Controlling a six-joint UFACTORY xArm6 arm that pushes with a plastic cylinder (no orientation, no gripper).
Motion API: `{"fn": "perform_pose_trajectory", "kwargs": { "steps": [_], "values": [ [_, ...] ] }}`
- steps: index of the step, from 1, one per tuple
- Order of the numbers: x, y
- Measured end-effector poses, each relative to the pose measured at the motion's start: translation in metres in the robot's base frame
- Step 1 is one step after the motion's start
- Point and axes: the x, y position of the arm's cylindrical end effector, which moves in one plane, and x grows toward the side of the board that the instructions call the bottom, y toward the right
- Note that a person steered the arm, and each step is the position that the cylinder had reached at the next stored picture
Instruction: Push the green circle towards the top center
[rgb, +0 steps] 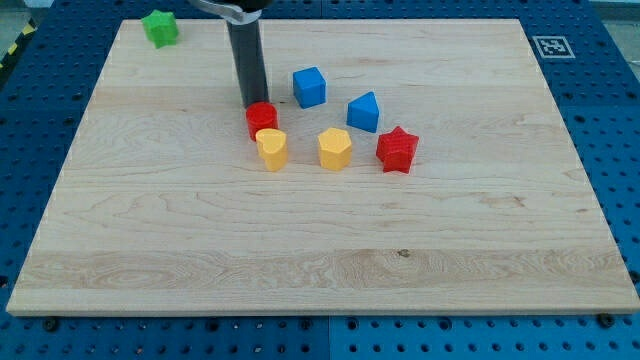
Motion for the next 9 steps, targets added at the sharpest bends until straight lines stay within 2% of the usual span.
{"fn": "perform_pose_trajectory", "kwargs": {
  "steps": [2,4,9],
  "values": [
    [-0.010,0.013],
    [0.013,0.001],
    [-0.017,-0.001]
  ]
}}
